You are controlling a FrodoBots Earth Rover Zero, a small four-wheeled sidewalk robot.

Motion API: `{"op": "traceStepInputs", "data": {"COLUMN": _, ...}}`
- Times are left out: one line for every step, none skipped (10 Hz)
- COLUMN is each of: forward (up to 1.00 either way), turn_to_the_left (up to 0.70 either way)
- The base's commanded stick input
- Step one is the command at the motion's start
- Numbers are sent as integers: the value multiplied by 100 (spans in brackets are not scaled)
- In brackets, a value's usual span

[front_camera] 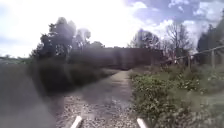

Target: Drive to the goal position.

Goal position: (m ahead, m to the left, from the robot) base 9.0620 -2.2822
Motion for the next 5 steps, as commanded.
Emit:
{"op": "traceStepInputs", "data": {"forward": 70, "turn_to_the_left": 0}}
{"op": "traceStepInputs", "data": {"forward": 70, "turn_to_the_left": 0}}
{"op": "traceStepInputs", "data": {"forward": 70, "turn_to_the_left": 0}}
{"op": "traceStepInputs", "data": {"forward": 70, "turn_to_the_left": 0}}
{"op": "traceStepInputs", "data": {"forward": 70, "turn_to_the_left": 0}}
